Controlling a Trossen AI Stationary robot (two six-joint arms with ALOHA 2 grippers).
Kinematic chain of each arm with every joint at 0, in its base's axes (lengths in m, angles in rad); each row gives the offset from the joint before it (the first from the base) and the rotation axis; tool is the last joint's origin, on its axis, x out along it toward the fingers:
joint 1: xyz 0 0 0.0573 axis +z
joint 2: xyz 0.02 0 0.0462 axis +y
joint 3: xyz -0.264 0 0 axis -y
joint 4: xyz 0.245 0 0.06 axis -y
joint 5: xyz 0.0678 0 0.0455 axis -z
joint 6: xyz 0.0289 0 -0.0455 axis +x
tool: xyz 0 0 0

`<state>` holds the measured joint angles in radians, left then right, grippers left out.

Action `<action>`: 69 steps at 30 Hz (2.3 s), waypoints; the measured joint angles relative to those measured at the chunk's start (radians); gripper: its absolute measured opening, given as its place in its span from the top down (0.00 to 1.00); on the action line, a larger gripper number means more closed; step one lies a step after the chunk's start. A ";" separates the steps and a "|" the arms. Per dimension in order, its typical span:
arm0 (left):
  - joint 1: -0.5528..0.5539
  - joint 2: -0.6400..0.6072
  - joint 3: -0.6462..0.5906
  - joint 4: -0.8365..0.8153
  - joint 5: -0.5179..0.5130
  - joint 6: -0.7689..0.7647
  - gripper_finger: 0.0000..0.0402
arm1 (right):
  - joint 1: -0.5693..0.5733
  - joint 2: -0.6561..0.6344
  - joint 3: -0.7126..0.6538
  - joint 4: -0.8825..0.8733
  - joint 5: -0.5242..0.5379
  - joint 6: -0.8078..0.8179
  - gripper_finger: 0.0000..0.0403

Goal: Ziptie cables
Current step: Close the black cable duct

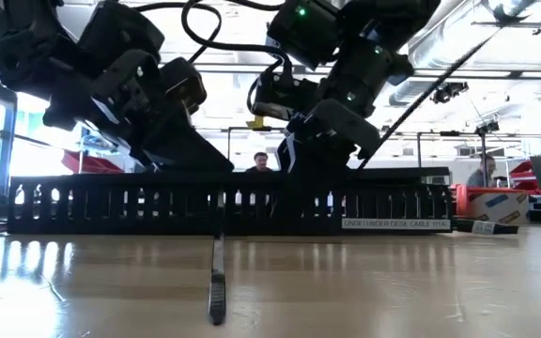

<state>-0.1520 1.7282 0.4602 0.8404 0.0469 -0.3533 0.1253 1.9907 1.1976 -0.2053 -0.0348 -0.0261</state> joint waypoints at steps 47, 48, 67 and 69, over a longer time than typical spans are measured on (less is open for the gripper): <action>-0.075 0.185 0.104 0.070 -0.042 0.069 1.00 | 0.111 -0.243 -0.096 -0.018 0.217 0.056 0.40; -0.081 0.176 0.103 0.058 -0.046 0.077 1.00 | 0.111 -0.243 -0.125 0.031 0.216 0.080 0.41; -0.394 -0.303 0.135 -0.566 -0.533 0.145 1.00 | 0.152 -0.237 -0.309 0.576 0.122 0.133 0.53; -0.446 -0.327 0.155 -0.592 -0.603 0.089 1.00 | 0.153 -0.237 -0.309 0.581 0.136 0.093 0.51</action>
<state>-0.5979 1.4008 0.6153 0.2479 -0.5564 -0.2642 0.2779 1.7538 0.8890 0.3752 0.1008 0.0666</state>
